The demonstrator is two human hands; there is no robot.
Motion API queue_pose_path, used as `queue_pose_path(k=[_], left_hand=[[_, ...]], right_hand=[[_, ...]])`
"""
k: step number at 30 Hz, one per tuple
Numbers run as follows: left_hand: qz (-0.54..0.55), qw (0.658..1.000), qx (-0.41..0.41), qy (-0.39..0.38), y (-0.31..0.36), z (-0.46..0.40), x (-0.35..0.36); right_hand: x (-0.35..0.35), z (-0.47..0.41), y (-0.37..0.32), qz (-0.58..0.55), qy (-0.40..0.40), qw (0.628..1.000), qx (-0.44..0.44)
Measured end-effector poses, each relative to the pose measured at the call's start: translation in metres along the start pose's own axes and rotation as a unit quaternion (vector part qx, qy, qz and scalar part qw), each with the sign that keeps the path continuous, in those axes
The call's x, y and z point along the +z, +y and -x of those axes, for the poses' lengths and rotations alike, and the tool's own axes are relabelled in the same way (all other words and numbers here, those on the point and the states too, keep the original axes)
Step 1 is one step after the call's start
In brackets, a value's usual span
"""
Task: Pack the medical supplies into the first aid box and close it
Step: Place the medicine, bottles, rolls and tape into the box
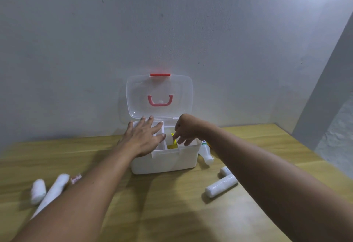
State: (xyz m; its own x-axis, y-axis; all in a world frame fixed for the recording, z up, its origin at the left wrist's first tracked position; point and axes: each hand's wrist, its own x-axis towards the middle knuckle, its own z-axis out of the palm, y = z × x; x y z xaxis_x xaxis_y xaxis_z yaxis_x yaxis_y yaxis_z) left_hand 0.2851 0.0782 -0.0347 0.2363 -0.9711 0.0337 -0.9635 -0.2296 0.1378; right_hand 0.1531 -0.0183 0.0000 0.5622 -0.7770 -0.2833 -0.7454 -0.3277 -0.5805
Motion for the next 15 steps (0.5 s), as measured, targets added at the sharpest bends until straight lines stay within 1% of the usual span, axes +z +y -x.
queue_pose_path(k=[7, 9, 15], left_hand=[[-0.010, 1.000, 0.000, 0.001, 0.000, -0.001, 0.000], [-0.014, 1.000, 0.000, 0.001, 0.001, 0.000, 0.000], [-0.011, 1.000, -0.002, -0.004, -0.001, -0.001, 0.001]], right_hand=[[0.000, 0.000, 0.003, 0.038, -0.031, 0.998, -0.026], [-0.002, 0.002, 0.004, 0.045, -0.025, 0.998, -0.037], [-0.007, 0.015, 0.004, -0.042, -0.031, 0.997, -0.051]])
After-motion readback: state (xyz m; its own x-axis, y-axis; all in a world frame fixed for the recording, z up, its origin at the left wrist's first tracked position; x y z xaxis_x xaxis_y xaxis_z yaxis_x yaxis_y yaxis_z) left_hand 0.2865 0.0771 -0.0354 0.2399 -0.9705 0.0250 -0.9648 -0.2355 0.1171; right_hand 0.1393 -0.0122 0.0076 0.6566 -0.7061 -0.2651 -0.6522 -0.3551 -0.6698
